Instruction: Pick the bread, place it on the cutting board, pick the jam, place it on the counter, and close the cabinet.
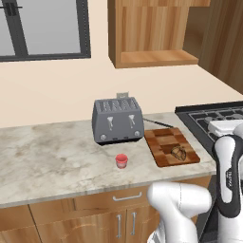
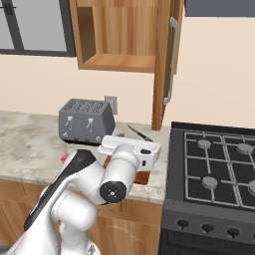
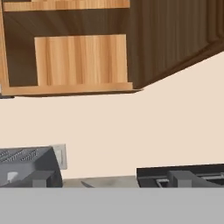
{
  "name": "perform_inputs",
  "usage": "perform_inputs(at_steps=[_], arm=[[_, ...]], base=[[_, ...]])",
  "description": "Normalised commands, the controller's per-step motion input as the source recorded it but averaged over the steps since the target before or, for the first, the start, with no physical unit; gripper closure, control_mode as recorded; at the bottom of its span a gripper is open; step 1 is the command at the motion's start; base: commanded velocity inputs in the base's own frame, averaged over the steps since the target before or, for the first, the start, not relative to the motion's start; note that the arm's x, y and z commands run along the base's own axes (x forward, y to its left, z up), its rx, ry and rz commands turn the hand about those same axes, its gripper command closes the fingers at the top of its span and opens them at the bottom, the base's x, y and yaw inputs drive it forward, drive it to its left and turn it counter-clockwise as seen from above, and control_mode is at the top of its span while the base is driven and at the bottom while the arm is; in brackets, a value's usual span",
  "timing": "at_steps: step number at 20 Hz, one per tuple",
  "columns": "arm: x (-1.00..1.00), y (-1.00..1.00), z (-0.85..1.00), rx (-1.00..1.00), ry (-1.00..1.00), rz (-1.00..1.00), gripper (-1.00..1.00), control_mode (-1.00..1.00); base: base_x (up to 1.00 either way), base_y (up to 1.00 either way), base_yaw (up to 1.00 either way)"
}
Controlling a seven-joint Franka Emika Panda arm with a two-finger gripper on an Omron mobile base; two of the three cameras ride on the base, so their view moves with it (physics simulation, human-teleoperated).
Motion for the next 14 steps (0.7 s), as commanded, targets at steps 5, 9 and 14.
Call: perform_inputs(at_steps=[5, 9, 14], arm=[[-0.35, -0.15, 0.24, 0.0, 0.0, 0.0, -1.0, -1.0], [-0.37, -0.14, 0.21, 0.0, -0.01, 0.0, -1.0, -1.0], [-0.37, -0.14, 0.24, 0.0, -0.01, 0.0, -1.0, -1.0]], base=[[0.0, 0.0, 0.0], [0.0, 0.0, 0.0], [0.0, 0.0, 0.0]])
